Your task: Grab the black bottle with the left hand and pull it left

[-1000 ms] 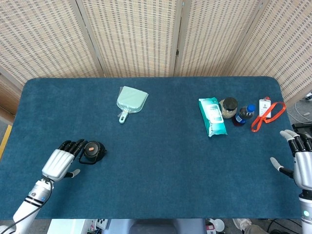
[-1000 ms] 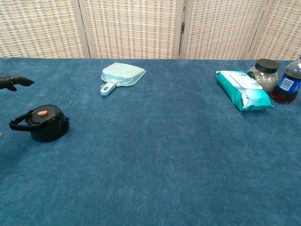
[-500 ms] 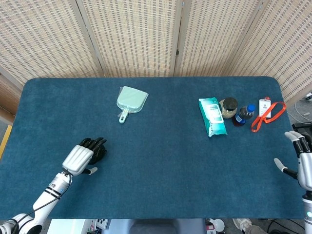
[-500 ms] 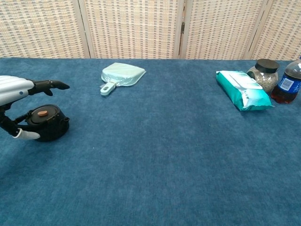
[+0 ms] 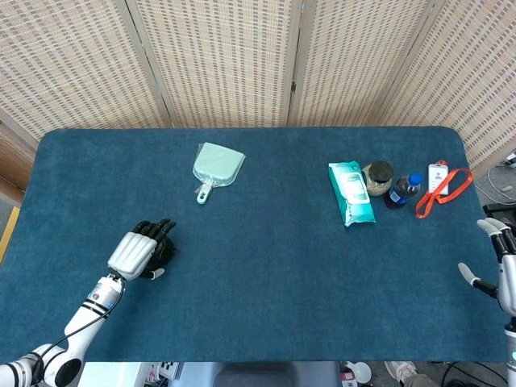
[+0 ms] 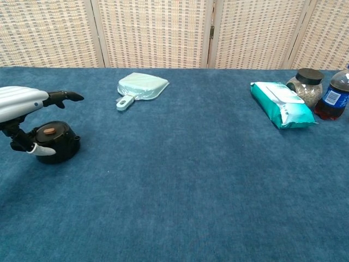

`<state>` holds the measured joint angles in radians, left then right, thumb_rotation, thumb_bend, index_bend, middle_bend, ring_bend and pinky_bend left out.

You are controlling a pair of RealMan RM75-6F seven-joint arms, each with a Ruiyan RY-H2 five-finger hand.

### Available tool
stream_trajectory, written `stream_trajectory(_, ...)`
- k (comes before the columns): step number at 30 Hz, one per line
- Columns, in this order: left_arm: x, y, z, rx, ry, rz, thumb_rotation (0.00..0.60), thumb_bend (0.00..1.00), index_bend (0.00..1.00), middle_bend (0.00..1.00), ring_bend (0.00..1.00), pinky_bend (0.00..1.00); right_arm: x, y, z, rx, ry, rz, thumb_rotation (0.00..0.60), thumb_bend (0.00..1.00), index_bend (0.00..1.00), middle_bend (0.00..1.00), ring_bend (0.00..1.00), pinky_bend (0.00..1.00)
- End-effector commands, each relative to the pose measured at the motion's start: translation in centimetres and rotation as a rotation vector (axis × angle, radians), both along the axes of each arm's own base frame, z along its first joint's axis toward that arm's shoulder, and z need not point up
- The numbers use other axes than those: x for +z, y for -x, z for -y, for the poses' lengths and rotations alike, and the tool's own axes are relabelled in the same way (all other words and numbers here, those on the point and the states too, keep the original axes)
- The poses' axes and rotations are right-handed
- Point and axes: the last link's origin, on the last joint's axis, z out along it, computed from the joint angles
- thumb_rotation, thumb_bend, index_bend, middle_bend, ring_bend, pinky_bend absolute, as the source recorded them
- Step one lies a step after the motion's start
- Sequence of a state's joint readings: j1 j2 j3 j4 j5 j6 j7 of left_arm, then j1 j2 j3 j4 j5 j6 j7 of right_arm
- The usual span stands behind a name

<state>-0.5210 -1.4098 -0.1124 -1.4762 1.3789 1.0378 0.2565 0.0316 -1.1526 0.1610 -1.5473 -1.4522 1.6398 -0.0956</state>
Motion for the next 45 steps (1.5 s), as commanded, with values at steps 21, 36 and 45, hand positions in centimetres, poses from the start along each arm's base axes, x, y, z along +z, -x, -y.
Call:
stream_trajectory(21, 2.5, 2.5, 1.5, -0.019, -0.008, -0.017, 0.6, 0.15, 0.23, 0.14, 0.17, 0.11, 0.4, -0.5, 0.6, 0.035, 0.002, -0.004, 0.6, 0.15, 0.25, 0.25, 0.2, 0.24)
stream_trajectory(36, 3.6, 3.7, 1.9, -0.095, 0.015, -0.066, 0.6, 0.15, 0.39, 0.3, 0.26, 0.11, 1.0, -1.9, 1.0, 0.05, -0.006, -0.023, 0.6, 0.15, 0.25, 0.25, 0.2, 0.24)
stream_trajectory(45, 3.4, 4.3, 1.8, -0.091, 0.014, -0.089, 0.6, 0.15, 0.44, 0.38, 0.32, 0.1, 1.4, -2.4, 1.1, 0.055, 0.003, -0.028, 0.6, 0.15, 0.25, 0.26, 0.2, 0.22)
